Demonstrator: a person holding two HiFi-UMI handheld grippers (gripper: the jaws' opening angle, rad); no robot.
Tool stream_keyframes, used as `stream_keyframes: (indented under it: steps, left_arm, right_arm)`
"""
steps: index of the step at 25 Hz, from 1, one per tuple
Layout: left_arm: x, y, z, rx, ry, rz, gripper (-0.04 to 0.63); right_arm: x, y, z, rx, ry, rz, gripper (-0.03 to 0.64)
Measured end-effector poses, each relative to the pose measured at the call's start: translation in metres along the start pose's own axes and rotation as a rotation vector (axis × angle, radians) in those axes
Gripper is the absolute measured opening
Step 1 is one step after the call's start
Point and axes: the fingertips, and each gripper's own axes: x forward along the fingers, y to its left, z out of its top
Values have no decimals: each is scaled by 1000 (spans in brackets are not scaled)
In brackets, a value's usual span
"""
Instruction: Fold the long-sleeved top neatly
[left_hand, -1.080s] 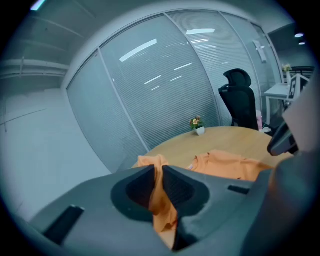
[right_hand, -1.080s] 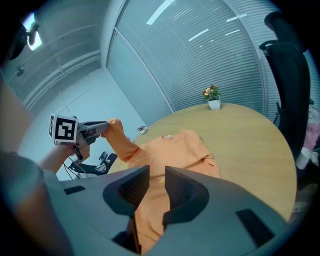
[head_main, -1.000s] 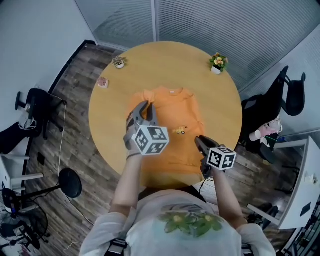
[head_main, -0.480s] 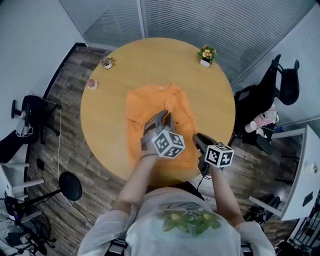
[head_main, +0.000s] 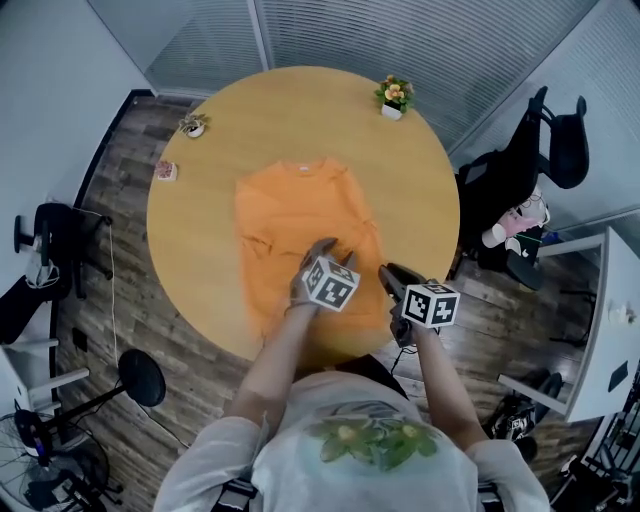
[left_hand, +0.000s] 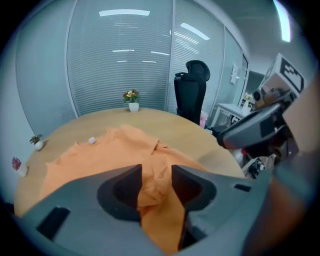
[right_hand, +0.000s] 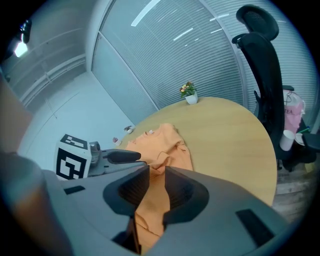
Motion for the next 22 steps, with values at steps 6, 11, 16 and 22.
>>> stream_keyframes:
  steps: [6, 11, 16, 22]
  left_arm:
    - [-39, 17, -27, -80, -7, 13, 167]
    - [-86, 56, -62, -175, -12, 104, 167]
    - [-109, 81, -100, -251, 21, 170, 167]
    - [-130, 93, -128, -328, 42, 214, 167]
  right_arm:
    - [21, -8, -9, -19, 76, -22, 134]
    - [54, 5, -6, 2, 121, 24, 149]
    - [94, 26, -6, -30, 162, 21, 147]
    - [116, 16, -30, -138, 268, -70, 52]
